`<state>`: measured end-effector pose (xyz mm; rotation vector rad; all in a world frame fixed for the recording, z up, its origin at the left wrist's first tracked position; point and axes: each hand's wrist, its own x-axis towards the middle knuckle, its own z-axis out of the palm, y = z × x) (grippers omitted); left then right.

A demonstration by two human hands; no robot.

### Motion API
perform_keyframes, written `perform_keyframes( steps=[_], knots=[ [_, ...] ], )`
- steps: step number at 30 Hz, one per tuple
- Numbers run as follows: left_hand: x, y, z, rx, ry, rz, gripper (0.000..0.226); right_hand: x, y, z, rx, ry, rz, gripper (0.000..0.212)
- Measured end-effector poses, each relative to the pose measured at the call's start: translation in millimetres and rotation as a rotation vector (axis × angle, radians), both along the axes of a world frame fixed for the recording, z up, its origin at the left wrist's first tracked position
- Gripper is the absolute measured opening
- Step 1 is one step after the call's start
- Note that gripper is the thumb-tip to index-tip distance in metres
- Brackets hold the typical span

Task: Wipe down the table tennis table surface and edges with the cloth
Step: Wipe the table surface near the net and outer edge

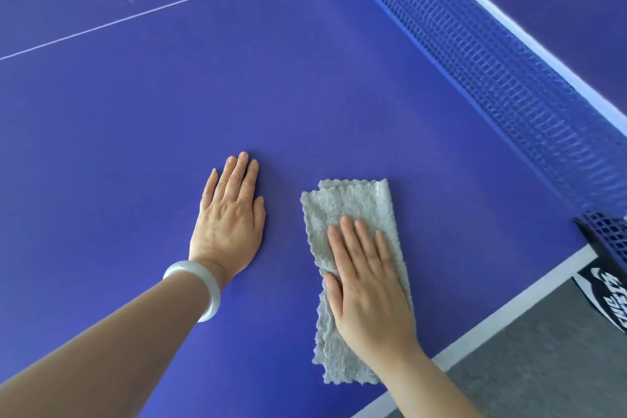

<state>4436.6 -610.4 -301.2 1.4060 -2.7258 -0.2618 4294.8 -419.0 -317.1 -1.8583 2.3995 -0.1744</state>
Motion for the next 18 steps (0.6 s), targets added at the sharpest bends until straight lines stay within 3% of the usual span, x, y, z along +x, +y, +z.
perform_keyframes(
  steps=[3, 8, 12, 15, 18],
  knots=[
    [1.6, 1.3, -0.5, 0.009, 0.010, -0.007, 0.066, -58.8, 14.9, 0.6, -0.012, -0.015, 0.028, 0.057],
    [4.0, 1.8, -3.5, 0.008, 0.023, -0.002, 0.065, -171.8, 27.7, 9.7, 0.074, 0.030, -0.536, 0.060],
    [-0.3, 1.3, -1.4, 0.004, 0.036, 0.008, 0.065, -157.3, 7.1, 16.2, 0.086, 0.041, -0.876, 0.064],
    [-4.0, 1.7, 0.9, -0.014, 0.049, 0.012, 0.064, -111.2, -6.0, 8.5, 0.102, 0.072, -0.704, 0.064],
    [-6.6, -4.8, 5.6, -0.024, 0.014, -0.009, 0.060, -134.8, 16.3, 8.8, 0.126, 0.118, -0.494, 0.066]
  ],
)
